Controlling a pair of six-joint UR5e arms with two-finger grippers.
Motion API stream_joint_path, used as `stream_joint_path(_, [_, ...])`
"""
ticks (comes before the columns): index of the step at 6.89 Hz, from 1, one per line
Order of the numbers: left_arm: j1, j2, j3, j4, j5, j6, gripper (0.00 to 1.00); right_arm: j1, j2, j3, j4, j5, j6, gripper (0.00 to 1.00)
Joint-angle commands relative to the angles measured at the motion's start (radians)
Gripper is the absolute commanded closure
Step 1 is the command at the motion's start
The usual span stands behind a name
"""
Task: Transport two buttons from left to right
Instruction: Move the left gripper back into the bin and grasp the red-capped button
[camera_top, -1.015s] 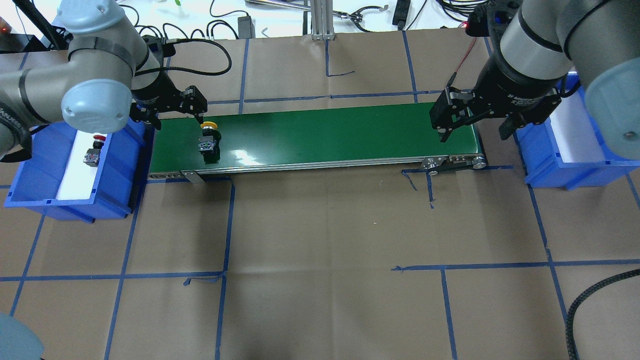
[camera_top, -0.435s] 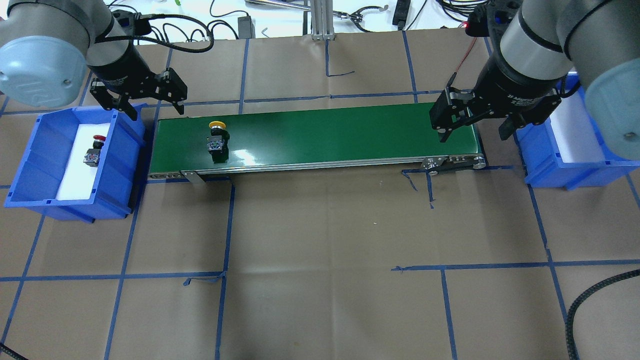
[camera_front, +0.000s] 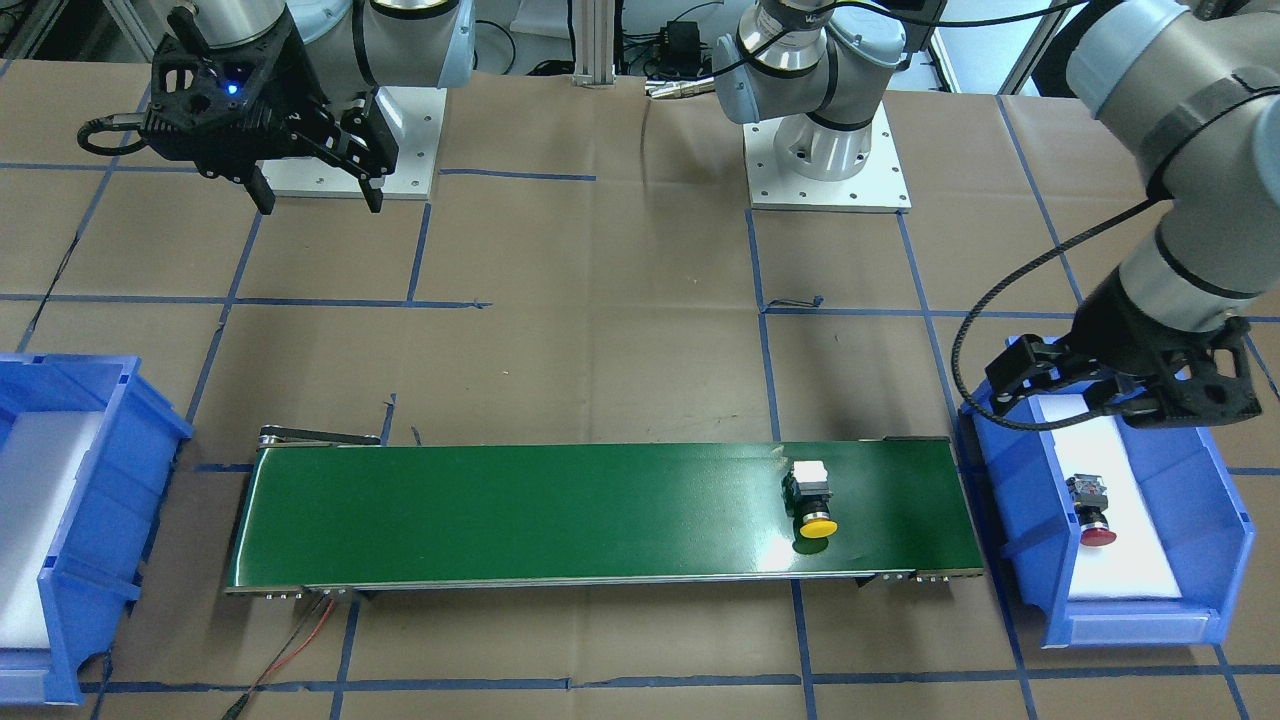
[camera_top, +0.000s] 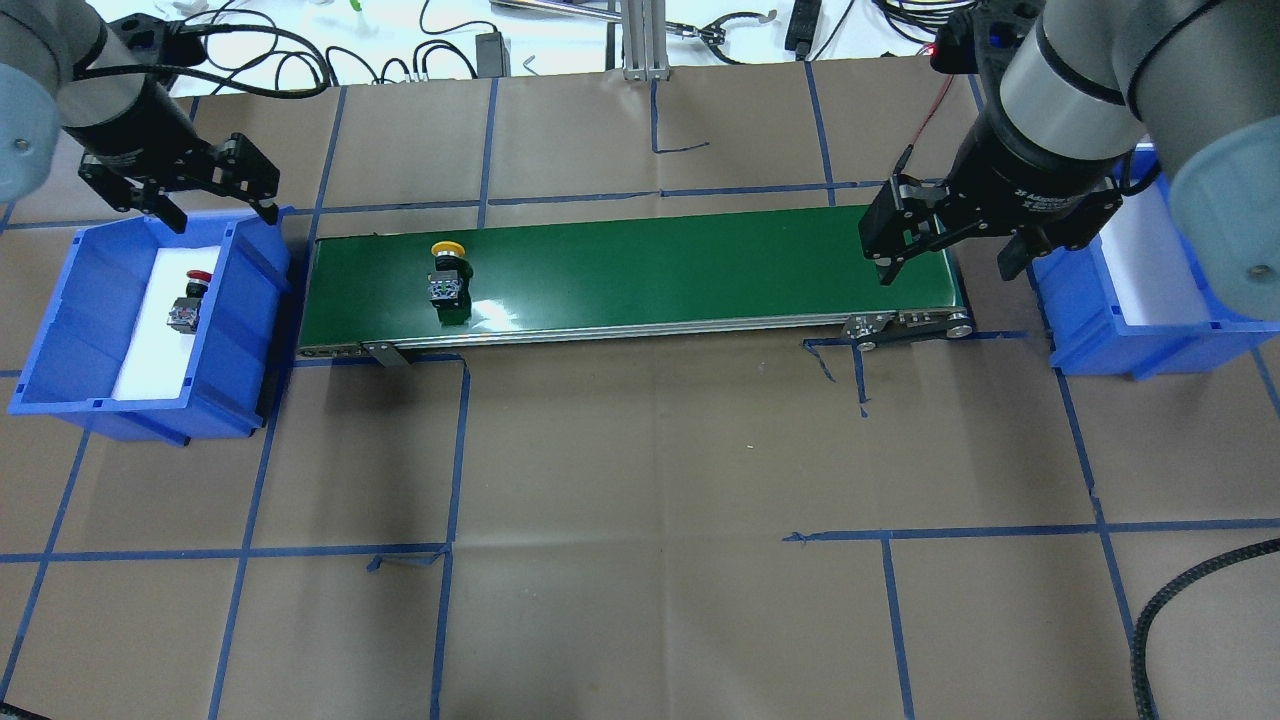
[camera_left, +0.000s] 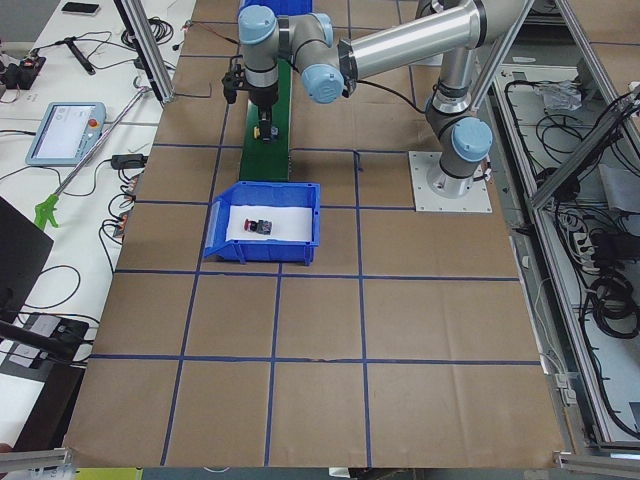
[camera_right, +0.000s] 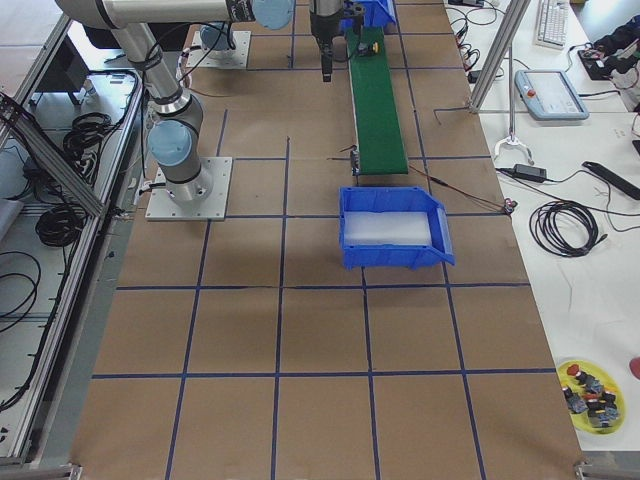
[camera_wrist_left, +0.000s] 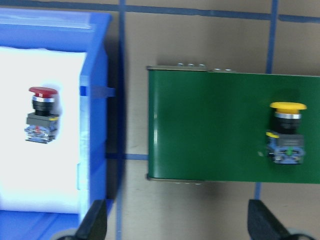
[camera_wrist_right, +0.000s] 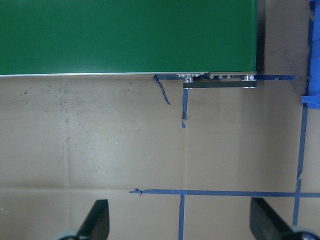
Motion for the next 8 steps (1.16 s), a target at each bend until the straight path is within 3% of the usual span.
stream_joint_path(1, [0.128, -0.017, 0.007, 0.002, 0.007, 0.164, 0.0, 0.0, 0.0, 0.0, 0.0, 0.0, 0.0, 0.0])
stream_joint_path(3, [0.237, -0.057, 0.01, 0.011, 0.007, 0.307, 0.0, 0.0, 0.0, 0.0, 0.0, 0.0, 0.0, 0.0])
stream_joint_path(5, [0.245, -0.097, 0.018, 0.014, -0.002, 0.309, 0.0, 0.0, 0.0, 0.0, 0.0, 0.0, 0.0, 0.0])
stream_joint_path(8, [0.232, -0.21, -0.019, 0.195, -0.004, 0.3, 0.01, 0.0, 0.0, 0.0, 0.0, 0.0, 0.0, 0.0])
